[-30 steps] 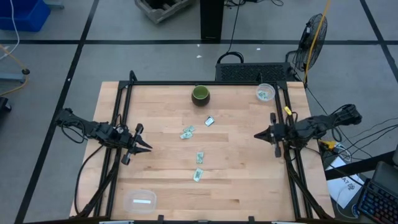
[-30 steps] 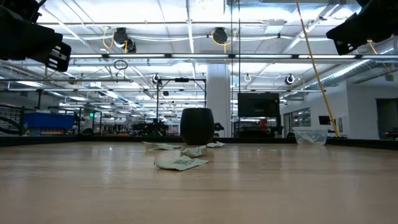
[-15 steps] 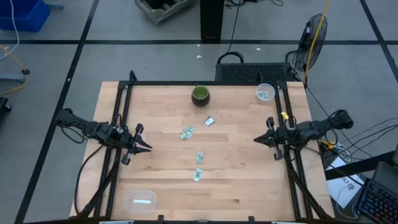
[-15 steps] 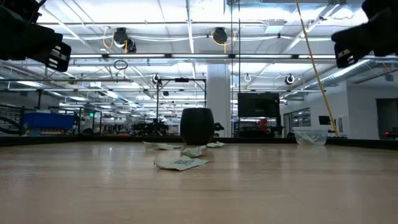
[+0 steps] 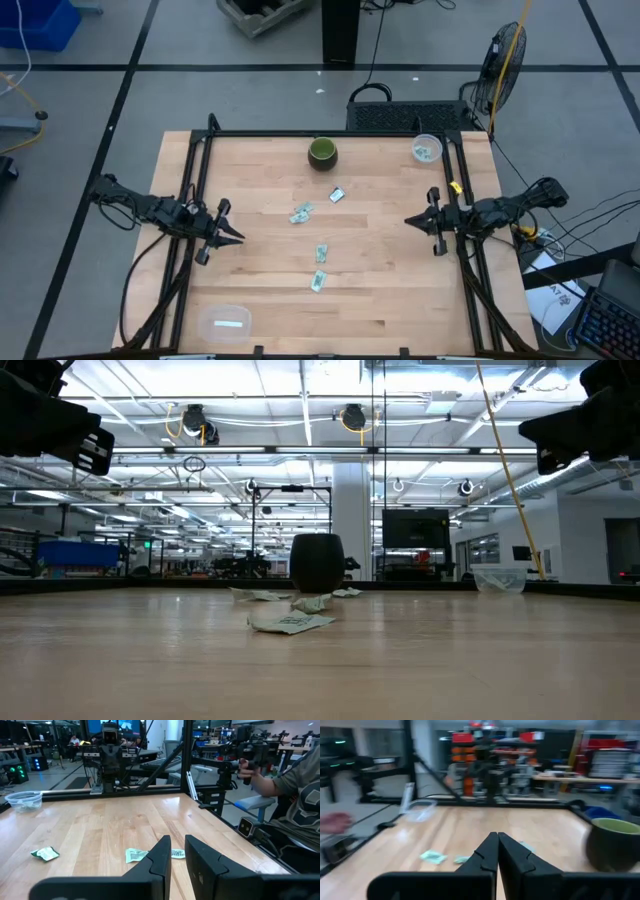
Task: Pick and place items into bin
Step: Put the stevia packet into the bottom transparent bin
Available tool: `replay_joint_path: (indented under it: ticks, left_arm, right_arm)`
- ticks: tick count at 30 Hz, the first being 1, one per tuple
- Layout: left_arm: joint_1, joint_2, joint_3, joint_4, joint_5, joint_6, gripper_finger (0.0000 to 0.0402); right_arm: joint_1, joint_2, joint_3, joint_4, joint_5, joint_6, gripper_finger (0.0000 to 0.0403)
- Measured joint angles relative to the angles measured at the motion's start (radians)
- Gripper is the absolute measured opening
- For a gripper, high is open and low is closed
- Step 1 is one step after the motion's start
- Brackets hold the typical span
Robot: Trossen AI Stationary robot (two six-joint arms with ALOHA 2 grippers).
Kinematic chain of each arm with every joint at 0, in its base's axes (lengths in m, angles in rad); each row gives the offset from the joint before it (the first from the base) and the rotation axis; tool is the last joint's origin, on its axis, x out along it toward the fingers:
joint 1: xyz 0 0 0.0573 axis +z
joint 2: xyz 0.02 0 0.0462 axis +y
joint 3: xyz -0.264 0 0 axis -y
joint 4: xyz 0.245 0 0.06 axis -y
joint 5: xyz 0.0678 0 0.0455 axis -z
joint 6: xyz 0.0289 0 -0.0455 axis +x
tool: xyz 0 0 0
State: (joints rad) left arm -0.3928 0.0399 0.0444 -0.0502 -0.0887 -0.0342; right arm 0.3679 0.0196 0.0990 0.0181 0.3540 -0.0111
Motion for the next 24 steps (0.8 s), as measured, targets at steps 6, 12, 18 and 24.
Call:
replay_joint_path:
  ticks: [6, 12, 18, 24]
  left_arm:
    - [0.000, 0.000, 0.000, 0.000, 0.000, -0.019, 0.0063]
    - [0.000, 0.000, 0.000, 0.000, 0.001, -0.216, 0.0063]
    - [0.000, 0.000, 0.000, 0.000, 0.001, -0.235, 0.0063]
    - [0.000, 0.000, 0.000, 0.000, 0.001, -0.233, 0.0063]
  right_arm:
    - [0.000, 0.000, 0.000, 0.004, 0.038, -0.002, 0.0000]
    - [0.000, 0.000, 0.000, 0.004, 0.038, -0.002, 0.0000]
    - [0.000, 0.000, 0.000, 0.004, 0.038, -0.002, 0.0000]
    - [0.000, 0.000, 0.000, 0.004, 0.038, -0.002, 0.0000]
